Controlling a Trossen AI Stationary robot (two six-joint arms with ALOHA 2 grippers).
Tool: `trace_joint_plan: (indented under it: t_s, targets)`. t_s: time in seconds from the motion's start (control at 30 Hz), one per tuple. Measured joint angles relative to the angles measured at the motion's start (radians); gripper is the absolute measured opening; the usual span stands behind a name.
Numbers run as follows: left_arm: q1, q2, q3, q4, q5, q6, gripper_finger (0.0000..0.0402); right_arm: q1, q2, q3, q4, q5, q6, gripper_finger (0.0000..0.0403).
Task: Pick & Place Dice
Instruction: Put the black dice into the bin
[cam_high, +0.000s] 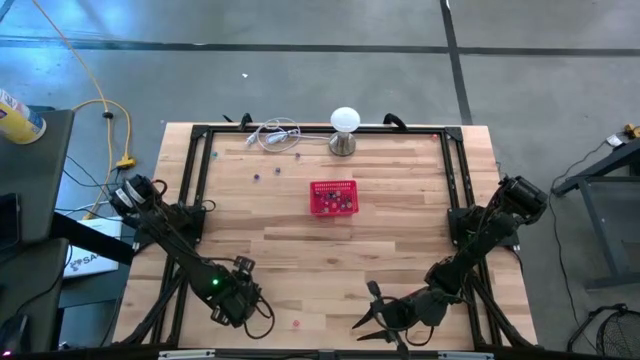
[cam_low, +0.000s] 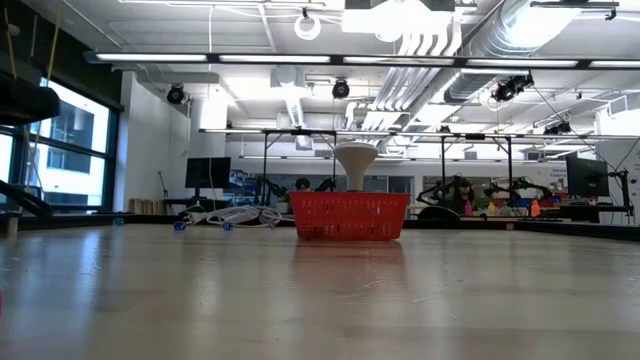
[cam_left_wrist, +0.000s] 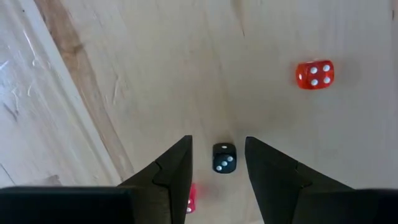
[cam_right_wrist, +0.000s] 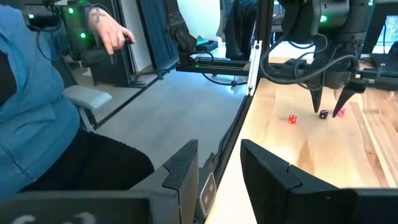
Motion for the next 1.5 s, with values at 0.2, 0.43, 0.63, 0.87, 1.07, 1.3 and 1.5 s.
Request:
trace_joint_plan:
  t_s: [0.2, 0.43, 0.63, 0.87, 1.07, 1.3, 1.5]
  targets:
    - [-0.004, 0.000, 0.000, 0.000, 0.003, -0.003, 0.0138, -0.012, 0.000, 0.000, -0.016, -0.002, -0.019, 0.0110]
    - [-0.027, 0.001, 0.000, 0.000, -0.022, -0.016, 0.0138, -0.038, 0.000, 0.000, -0.055, -0.003, 0.009, 0.0110]
    - [-0.028, 0.001, -0.022, 0.002, -0.031, -0.018, 0.0138, -0.040, 0.000, 0.000, -0.053, -0.025, 0.010, 0.0110]
    - [-0.028, 0.002, -0.031, 0.015, -0.031, -0.018, 0.0138, -0.040, 0.000, 0.000, -0.053, -0.028, 0.012, 0.0110]
    - [-0.028, 0.001, -0.046, 0.029, -0.030, -0.018, 0.0138, -0.040, 0.000, 0.000, -0.051, -0.026, 0.012, 0.0110]
    - [-0.028, -0.004, -0.101, 0.108, -0.025, -0.025, 0.0138, -0.040, 0.000, 0.000, -0.051, -0.025, 0.012, 0.0110]
    - [-0.028, -0.003, -0.101, 0.101, -0.024, -0.025, 0.0138, -0.040, 0.000, 0.000, -0.051, -0.023, 0.012, 0.0110]
